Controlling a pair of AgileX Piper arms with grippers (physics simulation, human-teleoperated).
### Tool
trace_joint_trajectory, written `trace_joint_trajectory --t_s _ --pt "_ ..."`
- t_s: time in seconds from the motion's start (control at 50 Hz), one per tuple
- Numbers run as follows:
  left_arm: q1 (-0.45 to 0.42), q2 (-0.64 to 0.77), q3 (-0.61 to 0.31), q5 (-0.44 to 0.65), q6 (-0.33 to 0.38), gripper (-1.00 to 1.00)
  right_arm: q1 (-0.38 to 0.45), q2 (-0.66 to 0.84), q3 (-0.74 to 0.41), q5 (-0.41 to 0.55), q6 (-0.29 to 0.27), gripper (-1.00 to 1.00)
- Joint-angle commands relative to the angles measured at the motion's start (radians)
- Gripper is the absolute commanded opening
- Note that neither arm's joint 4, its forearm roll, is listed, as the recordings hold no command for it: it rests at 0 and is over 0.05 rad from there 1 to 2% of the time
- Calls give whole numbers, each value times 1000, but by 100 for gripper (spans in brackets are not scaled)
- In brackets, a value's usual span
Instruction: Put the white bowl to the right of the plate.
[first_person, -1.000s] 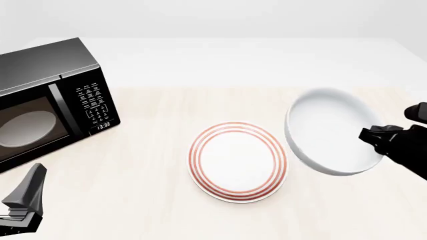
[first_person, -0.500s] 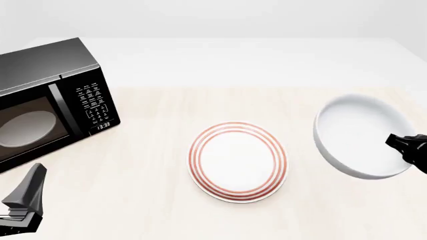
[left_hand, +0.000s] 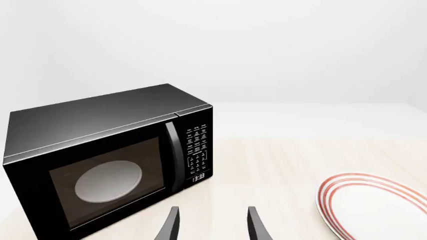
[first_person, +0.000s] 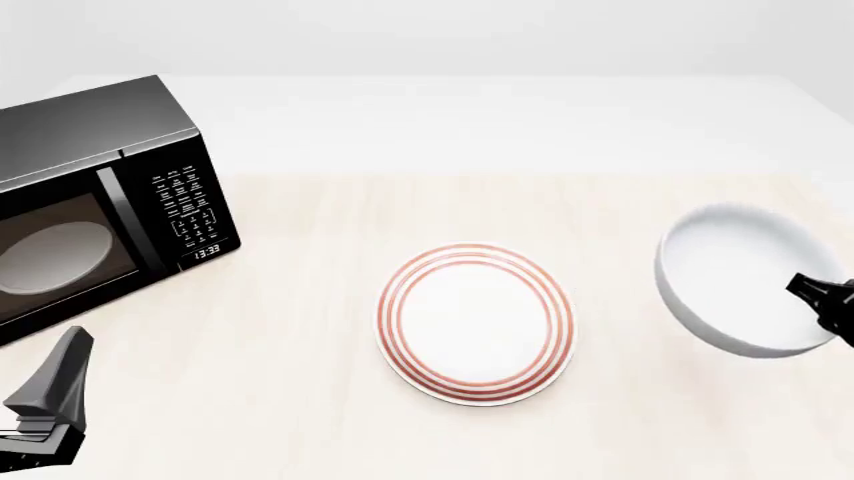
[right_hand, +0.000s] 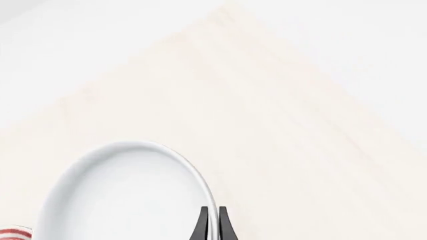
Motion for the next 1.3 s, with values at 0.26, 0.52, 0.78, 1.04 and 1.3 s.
trace_joint_trajectory --t_s 0.26,0.52,0.78,1.04,1.3 --pt "0 0 0 0 0 100 -16 210 -73 -88 -5 -100" --pt "0 0 0 0 0 100 3 299 -71 -142 1 -100" --pt "0 0 0 0 0 100 27 369 -74 -187 13 -100" --pt "0 0 0 0 0 100 28 375 -73 -191 15 -100" --pt "0 0 0 0 0 100 28 371 -78 -182 10 -100"
